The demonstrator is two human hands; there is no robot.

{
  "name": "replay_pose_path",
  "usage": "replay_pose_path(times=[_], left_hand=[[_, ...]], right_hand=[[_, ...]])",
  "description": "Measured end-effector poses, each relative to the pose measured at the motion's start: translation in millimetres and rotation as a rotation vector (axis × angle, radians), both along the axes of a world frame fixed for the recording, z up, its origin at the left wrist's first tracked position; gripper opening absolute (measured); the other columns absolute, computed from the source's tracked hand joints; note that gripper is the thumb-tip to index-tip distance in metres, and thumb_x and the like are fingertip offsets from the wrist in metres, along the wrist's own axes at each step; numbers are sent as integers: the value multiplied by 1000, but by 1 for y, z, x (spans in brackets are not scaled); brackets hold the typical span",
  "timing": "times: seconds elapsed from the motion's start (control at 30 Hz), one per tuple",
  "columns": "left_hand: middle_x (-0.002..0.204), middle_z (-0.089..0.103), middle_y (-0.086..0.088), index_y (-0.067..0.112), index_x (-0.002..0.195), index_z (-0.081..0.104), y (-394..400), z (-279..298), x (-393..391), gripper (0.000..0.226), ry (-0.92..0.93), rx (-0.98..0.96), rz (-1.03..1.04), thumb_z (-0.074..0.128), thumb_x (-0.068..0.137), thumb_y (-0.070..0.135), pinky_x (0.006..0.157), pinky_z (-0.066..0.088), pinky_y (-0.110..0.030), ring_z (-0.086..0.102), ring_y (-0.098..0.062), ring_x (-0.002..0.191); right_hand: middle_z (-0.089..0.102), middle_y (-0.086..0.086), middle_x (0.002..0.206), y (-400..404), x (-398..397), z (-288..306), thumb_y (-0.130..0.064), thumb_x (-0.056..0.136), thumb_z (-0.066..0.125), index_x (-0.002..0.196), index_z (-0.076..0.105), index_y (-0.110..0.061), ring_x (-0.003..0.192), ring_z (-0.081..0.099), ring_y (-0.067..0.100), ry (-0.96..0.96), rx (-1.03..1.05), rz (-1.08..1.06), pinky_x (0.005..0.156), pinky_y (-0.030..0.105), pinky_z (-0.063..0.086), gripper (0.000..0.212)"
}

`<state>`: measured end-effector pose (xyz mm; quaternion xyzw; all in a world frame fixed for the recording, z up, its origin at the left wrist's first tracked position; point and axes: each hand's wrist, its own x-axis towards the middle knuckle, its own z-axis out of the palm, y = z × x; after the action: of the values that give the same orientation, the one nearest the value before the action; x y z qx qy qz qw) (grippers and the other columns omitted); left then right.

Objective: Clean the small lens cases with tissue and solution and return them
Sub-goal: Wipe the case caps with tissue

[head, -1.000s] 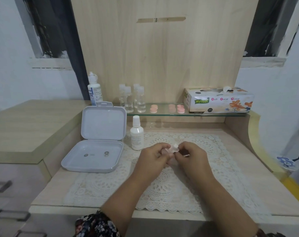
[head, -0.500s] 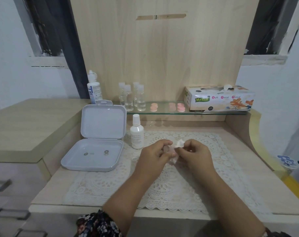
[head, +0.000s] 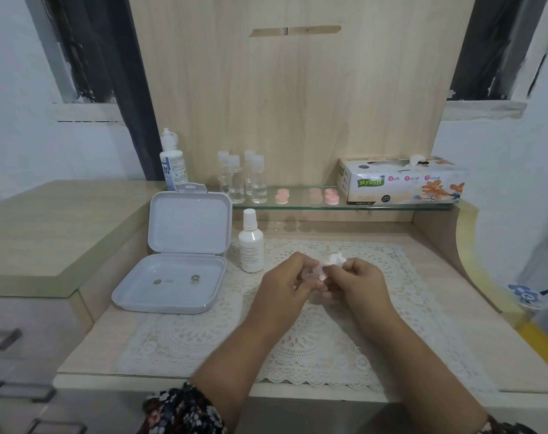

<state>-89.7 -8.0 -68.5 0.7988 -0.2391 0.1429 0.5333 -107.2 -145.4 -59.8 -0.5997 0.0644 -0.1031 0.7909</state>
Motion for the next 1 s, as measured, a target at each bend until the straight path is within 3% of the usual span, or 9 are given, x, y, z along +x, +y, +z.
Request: replay_pose_path(times=[0.13, 0.2, 0.27, 0.4, 0.57, 0.67, 0.77, 0.9, 1.0], left_hand=[[89, 69, 5, 24, 86, 61, -3, 2, -1, 17, 126, -80, -65, 73, 81, 14, 78, 54, -24, 64, -4, 85], [88, 71, 4, 23, 90, 62, -1, 4, 1, 15, 192, -177, -67, 72, 83, 15, 80, 53, -26, 66, -8, 86], [87, 73, 1, 22, 101, 63, 1, 5, 2, 23, 269, -239, -85, 71, 83, 9, 82, 55, -30, 68, -13, 87], [88, 72, -3, 13, 101, 68, 2, 5, 2, 30, 253, -242, -120, 70, 78, -6, 83, 56, -30, 69, -16, 87], [83, 68, 0, 22, 92, 65, 0, 7, -1, 33, 197, -201, -64, 72, 74, -5, 73, 56, -25, 68, -14, 77], [80, 62, 7, 35, 91, 65, -1, 7, 0, 42, 175, -174, -56, 72, 74, -3, 70, 53, -21, 59, -6, 72], [79, 66, 9, 35, 95, 69, 0, 8, 0, 45, 224, -227, -94, 71, 75, -6, 71, 52, -20, 61, -2, 75], [77, 67, 12, 26, 101, 71, 0, 11, 0, 40, 246, -308, -108, 72, 77, -6, 66, 49, -15, 59, 1, 69], [83, 63, 1, 29, 105, 69, 1, 10, 4, 41, 247, -324, -80, 72, 78, -2, 60, 46, -14, 48, -10, 64]], right_hand=[[57, -2, 63, 0, -2, 1, 0, 84, 64, 69, 52, -19, 55, 53, 1, -157, -496, -189, 54, 12, 43, 26], [51, -10, 61, 0, -4, 0, -4, 82, 66, 67, 51, -24, 55, 44, 1, -257, -667, -204, 54, 12, 37, 29], [59, -8, 66, 0, -4, -3, -8, 83, 68, 74, 58, -21, 63, 54, 8, -304, -727, -167, 59, 21, 44, 19], [70, 3, 75, 0, -1, -3, -9, 81, 73, 83, 67, -14, 71, 66, 13, -186, -512, -125, 66, 24, 54, 8], [69, 13, 70, 2, 1, 0, -4, 81, 71, 86, 65, 2, 63, 63, 17, -41, -324, -2, 64, 32, 51, 10], [70, 12, 72, 1, 1, 0, -7, 82, 69, 80, 67, -4, 66, 63, 21, -54, -435, -19, 67, 39, 52, 5], [70, 10, 74, 1, -1, -1, -10, 82, 71, 77, 71, -10, 69, 65, 18, -121, -511, -60, 67, 30, 53, 5], [74, 5, 80, 0, -1, 1, -7, 84, 71, 85, 75, -15, 79, 71, 19, -162, -353, -4, 74, 31, 57, 8], [74, 4, 83, 0, 1, 0, -6, 87, 67, 89, 72, -15, 78, 69, 17, -147, -273, -29, 74, 27, 55, 11]])
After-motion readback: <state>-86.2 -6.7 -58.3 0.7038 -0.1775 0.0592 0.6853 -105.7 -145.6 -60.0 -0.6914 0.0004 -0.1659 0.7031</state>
